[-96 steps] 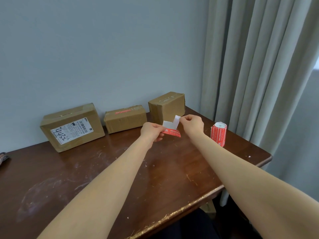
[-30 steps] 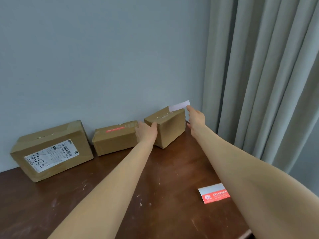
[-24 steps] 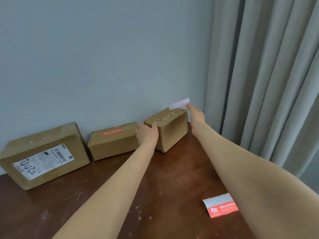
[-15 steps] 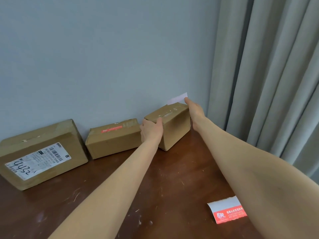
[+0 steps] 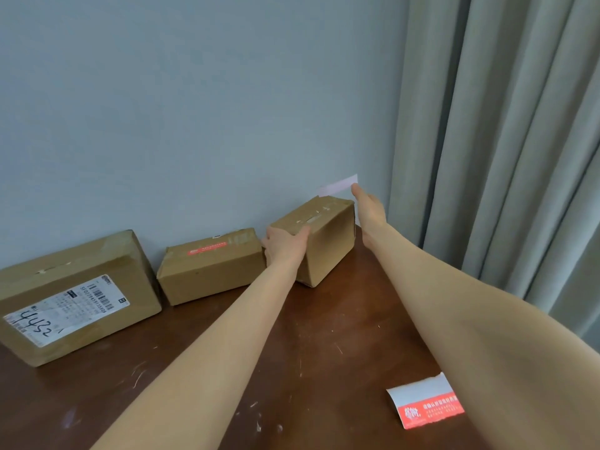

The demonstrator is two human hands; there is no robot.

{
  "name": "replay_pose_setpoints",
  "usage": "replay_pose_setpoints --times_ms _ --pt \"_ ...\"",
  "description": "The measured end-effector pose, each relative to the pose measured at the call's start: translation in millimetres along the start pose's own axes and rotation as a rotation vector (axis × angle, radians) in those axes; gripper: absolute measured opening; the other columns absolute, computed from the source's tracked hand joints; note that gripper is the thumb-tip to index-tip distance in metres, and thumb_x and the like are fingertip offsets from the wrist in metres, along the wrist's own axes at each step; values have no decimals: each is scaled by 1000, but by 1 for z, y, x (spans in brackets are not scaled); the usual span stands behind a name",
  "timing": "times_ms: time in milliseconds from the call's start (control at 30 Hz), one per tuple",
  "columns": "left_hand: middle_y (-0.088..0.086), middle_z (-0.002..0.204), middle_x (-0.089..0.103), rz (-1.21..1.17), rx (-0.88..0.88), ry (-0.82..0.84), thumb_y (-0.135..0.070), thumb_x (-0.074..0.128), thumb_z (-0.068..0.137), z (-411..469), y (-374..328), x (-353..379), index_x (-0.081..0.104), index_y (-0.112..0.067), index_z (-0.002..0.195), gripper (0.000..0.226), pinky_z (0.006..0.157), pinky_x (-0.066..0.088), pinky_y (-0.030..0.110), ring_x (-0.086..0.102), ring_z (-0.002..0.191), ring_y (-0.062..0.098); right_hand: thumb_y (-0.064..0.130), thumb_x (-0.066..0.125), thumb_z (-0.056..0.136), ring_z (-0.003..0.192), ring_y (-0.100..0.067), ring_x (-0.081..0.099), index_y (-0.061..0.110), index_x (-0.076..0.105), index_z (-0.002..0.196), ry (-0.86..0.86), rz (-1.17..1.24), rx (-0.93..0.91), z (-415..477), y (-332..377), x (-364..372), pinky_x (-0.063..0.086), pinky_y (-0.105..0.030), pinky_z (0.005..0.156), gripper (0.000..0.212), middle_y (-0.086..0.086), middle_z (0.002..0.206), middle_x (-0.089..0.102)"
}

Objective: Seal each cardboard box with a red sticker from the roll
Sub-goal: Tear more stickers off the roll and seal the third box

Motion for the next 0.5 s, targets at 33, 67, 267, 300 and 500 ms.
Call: replay_pose_setpoints --times_ms 33,67,267,300,500 --pt "11 139 38 16 0 0 -43 60 84 4 1 0 30 -7 140 73 94 45 43 47 119 31 51 49 92 137 -27 36 14 31 149 8 -1 -1 3 1 4 31 -42 112 70 -5 152 36" --pt "11 136 42 17 1 0 -41 58 85 9 2 0 33 -7 137 68 90 47 41 50 114 30 52 49 92 136 -27 38 14 32 149 19 -2 6 4 1 8 32 -43 111 70 -5 151 37" --pt "10 132 47 -34 -8 -26 -31 47 91 27 7 -3 39 -6 135 51 73 37 32 47 94 21 53 48 92 133 -27 39 13 36 146 -3 -49 -5 10 -7 12 35 -42 108 69 -5 148 39" --pt "10 135 45 -41 -1 -33 -29 46 93 27 6 -3 37 -5 138 52 75 36 32 45 96 21 52 47 93 133 -27 40 13 36 146 -18 -59 -18 10 -7 10 34 -41 107 67 -5 148 39" --pt "12 136 48 -41 -21 -20 -26 40 96 6 3 -5 37 -1 139 50 77 39 32 52 108 28 56 42 93 129 -29 44 14 38 144 -83 -179 -45 -19 -5 -9 37 -42 105 66 -8 145 43"
Point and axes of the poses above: each hand's wrist, its own z-axis towards the middle knuckle, its own x-axis out of the palm, y = z × x, the point moved 9 cm from there along z, towards the middle knuckle
